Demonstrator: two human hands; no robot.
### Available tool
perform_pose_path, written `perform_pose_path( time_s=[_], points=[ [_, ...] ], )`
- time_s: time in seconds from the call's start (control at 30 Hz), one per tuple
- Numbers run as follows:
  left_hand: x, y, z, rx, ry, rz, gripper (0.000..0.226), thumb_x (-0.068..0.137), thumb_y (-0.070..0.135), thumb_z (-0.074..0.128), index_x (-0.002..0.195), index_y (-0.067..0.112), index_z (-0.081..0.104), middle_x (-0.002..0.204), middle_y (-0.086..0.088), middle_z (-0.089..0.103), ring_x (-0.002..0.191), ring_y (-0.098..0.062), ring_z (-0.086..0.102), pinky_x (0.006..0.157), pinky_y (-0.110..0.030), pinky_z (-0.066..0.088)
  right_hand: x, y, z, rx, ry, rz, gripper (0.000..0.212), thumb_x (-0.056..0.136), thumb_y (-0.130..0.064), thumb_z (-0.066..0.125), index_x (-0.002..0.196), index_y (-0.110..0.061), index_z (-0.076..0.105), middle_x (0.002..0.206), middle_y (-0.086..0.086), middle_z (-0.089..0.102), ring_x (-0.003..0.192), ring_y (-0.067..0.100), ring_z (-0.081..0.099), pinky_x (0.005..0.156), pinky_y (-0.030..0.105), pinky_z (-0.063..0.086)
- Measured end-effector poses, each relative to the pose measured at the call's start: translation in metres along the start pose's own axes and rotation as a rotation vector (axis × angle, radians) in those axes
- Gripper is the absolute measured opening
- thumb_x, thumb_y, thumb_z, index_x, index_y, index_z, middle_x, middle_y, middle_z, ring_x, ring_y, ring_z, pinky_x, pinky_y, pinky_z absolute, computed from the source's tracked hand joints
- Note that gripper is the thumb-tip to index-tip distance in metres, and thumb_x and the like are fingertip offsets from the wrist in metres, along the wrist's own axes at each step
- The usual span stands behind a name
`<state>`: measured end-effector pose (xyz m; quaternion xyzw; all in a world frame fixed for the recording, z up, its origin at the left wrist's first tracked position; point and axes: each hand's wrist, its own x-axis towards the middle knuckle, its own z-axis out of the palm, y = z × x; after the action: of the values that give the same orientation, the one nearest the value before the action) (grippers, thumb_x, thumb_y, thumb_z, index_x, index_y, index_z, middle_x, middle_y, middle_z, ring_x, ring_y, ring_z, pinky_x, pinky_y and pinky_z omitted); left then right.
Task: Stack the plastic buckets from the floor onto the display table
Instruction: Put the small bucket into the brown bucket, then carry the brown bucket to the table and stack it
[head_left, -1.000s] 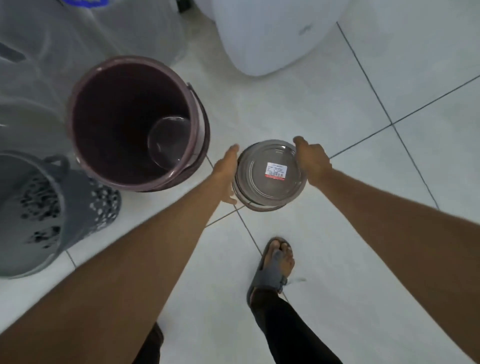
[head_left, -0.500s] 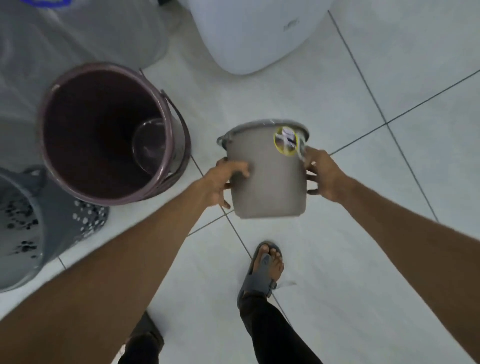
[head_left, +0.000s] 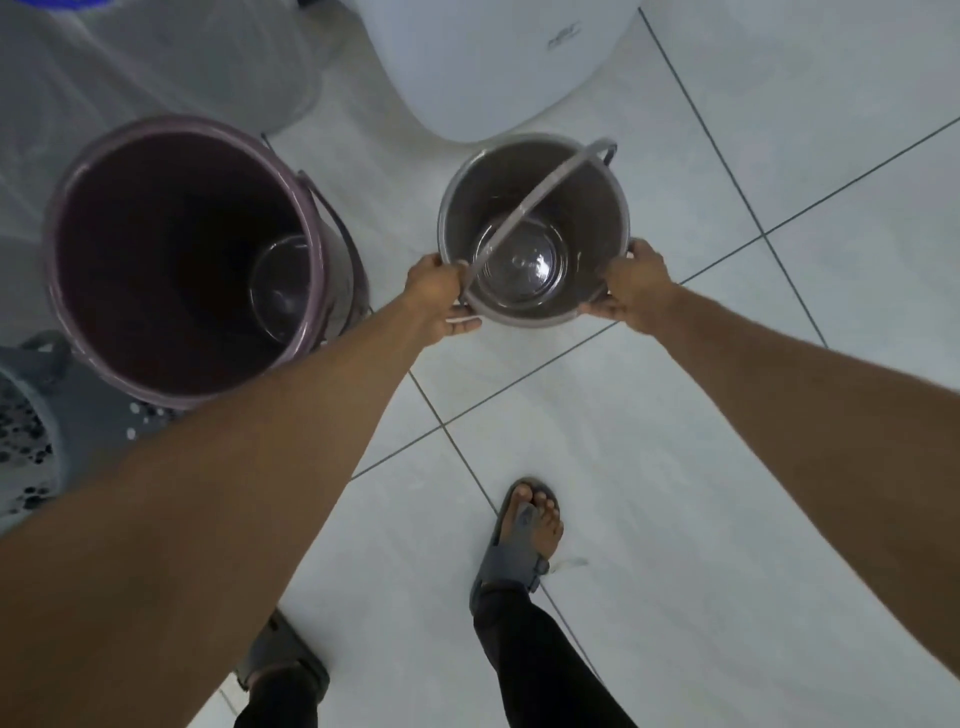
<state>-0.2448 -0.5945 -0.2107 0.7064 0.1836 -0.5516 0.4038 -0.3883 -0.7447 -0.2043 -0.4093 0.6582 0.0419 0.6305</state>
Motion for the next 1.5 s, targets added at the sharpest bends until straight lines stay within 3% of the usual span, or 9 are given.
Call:
perform_pose_path(
  time_s=[0.17, 0.3, 0.43, 0.57, 0.7, 0.83, 0.97, 1.2, 1.5],
  points=[
    [-0.003, 0.002, 0.005, -0.035, 0.049, 0.034, 0.024, 0.098, 0.021, 0.059, 0.121, 0.014, 0.059, 0.091, -0.005, 0.068, 0.089, -0.029, 0.069, 0.083, -0.045, 0.059, -0.011, -0.014, -0.002, -0.004, -0.038, 0.071, 0.027, 0.097, -0.012, 0.048, 0.123, -0.017, 0.053, 0.109, 0.005, 0.059, 0.087, 0.024, 0.062, 0.072, 0.036, 0.058],
    [-0.022, 0.005, -0.009, -0.229, 0.077, 0.002, 0.058, 0.098, 0.049, 0.049, 0.146, 0.017, 0.045, 0.147, -0.009, 0.052, 0.128, -0.037, 0.054, 0.101, -0.056, 0.050, -0.038, -0.019, 0.003, 0.086, 0.039, 0.124, 0.035, 0.096, -0.031, 0.043, 0.127, -0.020, 0.054, 0.121, 0.001, 0.050, 0.109, 0.023, 0.048, 0.106, 0.047, 0.041],
    [-0.059, 0.015, -0.028, -0.231, 0.095, -0.045, 0.077, 0.094, 0.062, 0.044, 0.157, 0.020, 0.029, 0.160, -0.011, 0.035, 0.139, -0.038, 0.043, 0.103, -0.056, 0.048, -0.080, -0.030, 0.027, 0.012, 0.294, -0.111, 0.048, 0.100, -0.029, 0.032, 0.137, -0.005, 0.049, 0.130, 0.014, 0.056, 0.103, 0.025, 0.053, 0.089, 0.036, 0.042],
    [-0.118, 0.019, -0.059, -0.005, 0.193, 0.156, 0.045, 0.095, 0.045, 0.055, 0.116, 0.007, 0.067, 0.122, -0.013, 0.070, 0.099, -0.030, 0.071, 0.074, -0.041, 0.062, -0.149, -0.049, 0.073, 0.062, 0.590, -0.539, 0.051, 0.095, -0.030, 0.041, 0.138, -0.005, 0.054, 0.138, 0.012, 0.060, 0.124, 0.026, 0.057, 0.107, 0.036, 0.044],
    [-0.163, 0.017, -0.140, 0.308, 0.532, 0.518, 0.033, 0.093, 0.033, 0.056, 0.078, 0.008, 0.071, 0.071, -0.007, 0.072, 0.069, -0.022, 0.067, 0.077, -0.022, 0.051, -0.202, -0.052, 0.158, -0.084, 0.208, -0.682, 0.033, 0.098, -0.022, 0.051, 0.124, -0.008, 0.065, 0.113, 0.000, 0.069, 0.096, 0.007, 0.058, 0.080, -0.003, 0.037],
    [-0.142, 0.023, -0.243, 0.375, 0.757, 0.493, 0.041, 0.090, 0.025, 0.063, 0.125, 0.004, 0.064, 0.122, -0.014, 0.070, 0.113, -0.028, 0.065, 0.097, -0.027, 0.044, -0.194, -0.036, 0.232, -0.349, -0.088, -0.327, 0.063, 0.092, -0.041, 0.050, 0.143, -0.004, 0.046, 0.140, 0.012, 0.056, 0.128, 0.029, 0.054, 0.109, 0.035, 0.042],
    [-0.090, 0.031, -0.319, 0.525, 0.650, 0.260, 0.070, 0.085, 0.026, 0.067, 0.142, -0.005, 0.040, 0.144, -0.025, 0.050, 0.131, -0.041, 0.051, 0.109, -0.042, 0.044, -0.167, -0.019, 0.269, -0.321, -0.042, -0.106, 0.072, 0.077, -0.047, 0.049, 0.133, -0.001, 0.054, 0.129, 0.016, 0.063, 0.115, 0.038, 0.060, 0.094, 0.039, 0.050],
    [-0.079, 0.050, -0.377, 0.182, 0.303, 0.183, 0.038, 0.085, -0.003, 0.055, 0.121, 0.002, 0.064, 0.114, -0.022, 0.070, 0.090, -0.032, 0.069, 0.081, -0.043, 0.061, -0.178, -0.031, 0.277, -0.244, 0.033, -0.079, 0.041, 0.086, -0.017, 0.051, 0.122, -0.001, 0.062, 0.112, 0.014, 0.068, 0.101, 0.032, 0.066, 0.096, 0.056, 0.054],
    [-0.296, 0.106, -0.426, -0.137, 0.365, 0.425, 0.031, 0.087, -0.008, 0.052, 0.086, 0.016, 0.072, 0.076, -0.005, 0.072, 0.064, -0.019, 0.066, 0.066, -0.035, 0.057, -0.370, -0.158, 0.263, -0.265, 0.086, -0.384, 0.021, 0.074, -0.029, 0.056, 0.074, -0.014, 0.071, 0.081, 0.011, 0.073, 0.080, 0.031, 0.070, 0.078, 0.052, 0.061]
  ],
)
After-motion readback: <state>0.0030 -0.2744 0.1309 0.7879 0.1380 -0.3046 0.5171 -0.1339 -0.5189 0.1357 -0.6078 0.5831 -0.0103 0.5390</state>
